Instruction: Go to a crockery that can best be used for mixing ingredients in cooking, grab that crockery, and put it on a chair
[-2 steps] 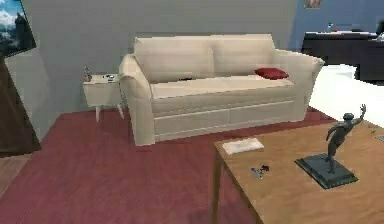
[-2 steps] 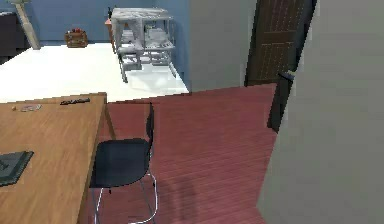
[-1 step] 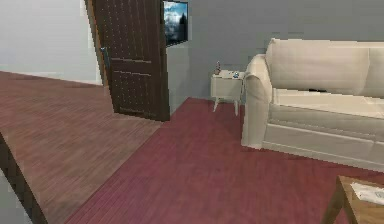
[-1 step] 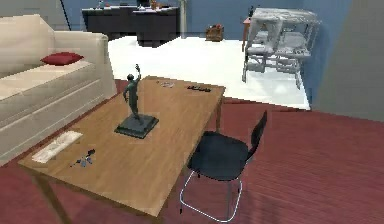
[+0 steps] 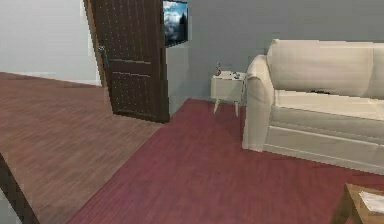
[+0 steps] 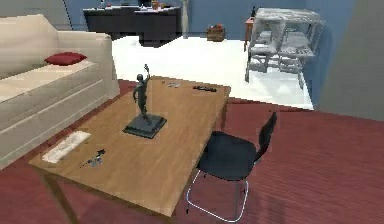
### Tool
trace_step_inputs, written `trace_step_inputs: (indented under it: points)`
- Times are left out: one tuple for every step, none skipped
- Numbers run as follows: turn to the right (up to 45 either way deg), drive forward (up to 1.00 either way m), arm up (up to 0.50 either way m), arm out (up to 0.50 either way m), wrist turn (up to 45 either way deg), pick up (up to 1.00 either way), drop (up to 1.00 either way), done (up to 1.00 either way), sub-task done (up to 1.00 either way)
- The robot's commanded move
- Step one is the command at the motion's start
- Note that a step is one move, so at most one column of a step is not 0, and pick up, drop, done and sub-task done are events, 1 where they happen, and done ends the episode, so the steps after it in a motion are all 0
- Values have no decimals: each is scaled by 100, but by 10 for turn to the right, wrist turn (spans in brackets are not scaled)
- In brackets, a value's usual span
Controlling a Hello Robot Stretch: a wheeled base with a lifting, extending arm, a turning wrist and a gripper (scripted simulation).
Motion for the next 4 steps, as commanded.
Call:
trace_step_inputs:
  points:
    - [180, 0, 0, 0, 0, 0, 0, 0, 0]
    - [0, 100, 0, 0, 0, 0, 0, 0, 0]
    - [60, 0, 0, 0, 0, 0, 0, 0, 0]
    - [30, 0, 0, 0, 0, 0, 0, 0, 0]
